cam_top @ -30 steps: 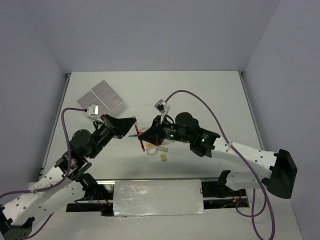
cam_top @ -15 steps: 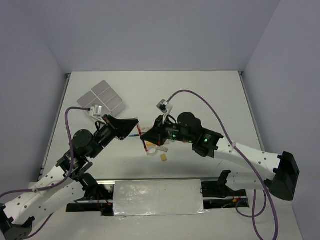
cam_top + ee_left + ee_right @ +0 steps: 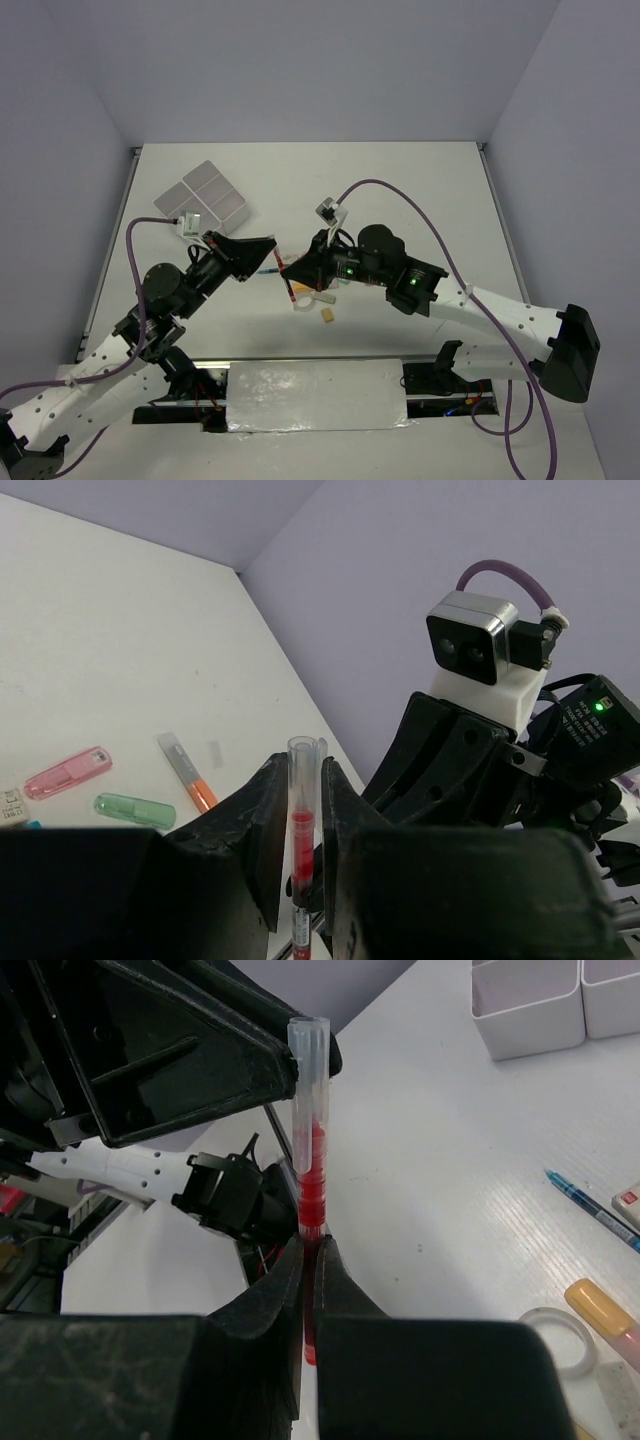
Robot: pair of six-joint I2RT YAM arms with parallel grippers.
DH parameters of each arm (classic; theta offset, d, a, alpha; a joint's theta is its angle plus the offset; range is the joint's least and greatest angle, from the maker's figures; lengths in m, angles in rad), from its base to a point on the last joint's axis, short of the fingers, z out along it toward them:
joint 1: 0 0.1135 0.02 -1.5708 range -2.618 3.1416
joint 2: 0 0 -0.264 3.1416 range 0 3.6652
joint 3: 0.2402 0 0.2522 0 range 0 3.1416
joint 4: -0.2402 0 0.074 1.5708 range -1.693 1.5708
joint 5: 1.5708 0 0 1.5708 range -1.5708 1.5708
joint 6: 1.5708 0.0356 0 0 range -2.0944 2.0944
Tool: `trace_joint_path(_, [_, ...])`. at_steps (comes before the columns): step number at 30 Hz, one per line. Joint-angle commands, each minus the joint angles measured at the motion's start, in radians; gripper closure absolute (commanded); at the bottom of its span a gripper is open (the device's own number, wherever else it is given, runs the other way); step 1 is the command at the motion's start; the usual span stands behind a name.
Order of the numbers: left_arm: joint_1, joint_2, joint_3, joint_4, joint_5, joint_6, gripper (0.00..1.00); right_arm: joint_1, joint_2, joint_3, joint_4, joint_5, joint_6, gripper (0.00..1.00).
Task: Sort the stationery into containers
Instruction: Close the pen cap on the pen.
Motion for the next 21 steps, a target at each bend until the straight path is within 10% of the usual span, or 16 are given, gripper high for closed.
trace_joint_path(1, [-0.006, -0.034, -0.046, 0.004, 0.024, -0.015, 1.00, -0.009, -0.054, 0.002, 0.203, 0.057, 0.041, 1.00])
trace_joint_path(21, [-0.006, 0.030, 0.005, -0.047, 0.078, 0.017, 1.00, -0.007, -0.033, 0.067, 0.189, 0.028, -0.110, 1.00])
